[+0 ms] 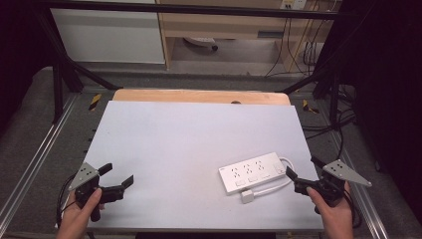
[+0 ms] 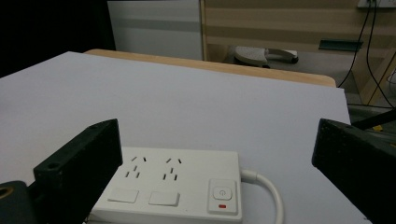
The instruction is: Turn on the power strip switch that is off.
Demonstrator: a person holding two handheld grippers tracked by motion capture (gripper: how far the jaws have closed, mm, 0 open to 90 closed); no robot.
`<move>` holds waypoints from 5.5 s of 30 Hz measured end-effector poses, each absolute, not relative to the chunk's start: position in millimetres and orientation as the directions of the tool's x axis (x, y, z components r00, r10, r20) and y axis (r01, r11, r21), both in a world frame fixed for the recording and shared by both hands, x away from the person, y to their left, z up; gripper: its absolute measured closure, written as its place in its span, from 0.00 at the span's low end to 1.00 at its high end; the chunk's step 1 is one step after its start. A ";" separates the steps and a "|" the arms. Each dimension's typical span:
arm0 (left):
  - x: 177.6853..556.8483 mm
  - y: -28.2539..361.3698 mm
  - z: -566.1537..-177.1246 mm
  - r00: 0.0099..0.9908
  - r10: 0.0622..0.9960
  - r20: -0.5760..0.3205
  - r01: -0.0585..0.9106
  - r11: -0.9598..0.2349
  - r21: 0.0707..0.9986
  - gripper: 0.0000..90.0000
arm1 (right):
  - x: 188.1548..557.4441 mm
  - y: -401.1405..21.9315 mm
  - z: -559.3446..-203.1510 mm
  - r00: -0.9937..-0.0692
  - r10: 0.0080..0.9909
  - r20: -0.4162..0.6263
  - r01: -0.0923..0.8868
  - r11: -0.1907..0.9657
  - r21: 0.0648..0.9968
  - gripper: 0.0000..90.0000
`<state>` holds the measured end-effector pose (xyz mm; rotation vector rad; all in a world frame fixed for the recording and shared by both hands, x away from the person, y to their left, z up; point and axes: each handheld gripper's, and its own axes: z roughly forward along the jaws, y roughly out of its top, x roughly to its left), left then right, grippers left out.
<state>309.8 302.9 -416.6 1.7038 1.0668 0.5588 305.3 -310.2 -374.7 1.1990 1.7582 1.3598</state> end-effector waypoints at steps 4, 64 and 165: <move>309.8 302.7 -416.7 0.504 0.856 -0.117 0.389 -0.105 0.915 0.07 | 305.0 -308.5 -371.1 -0.404 0.913 0.058 0.279 0.062 0.958 0.03; 309.5 298.6 -418.5 0.513 0.855 -0.074 0.392 -0.157 0.907 0.07 | 337.6 -261.7 -371.6 -0.538 0.842 -0.038 0.264 0.211 0.941 0.82; 308.9 296.8 -418.5 0.516 0.855 -0.057 0.392 -0.176 0.903 0.07 | 352.5 -265.5 -439.3 -0.549 0.836 -0.003 0.488 0.323 0.811 1.00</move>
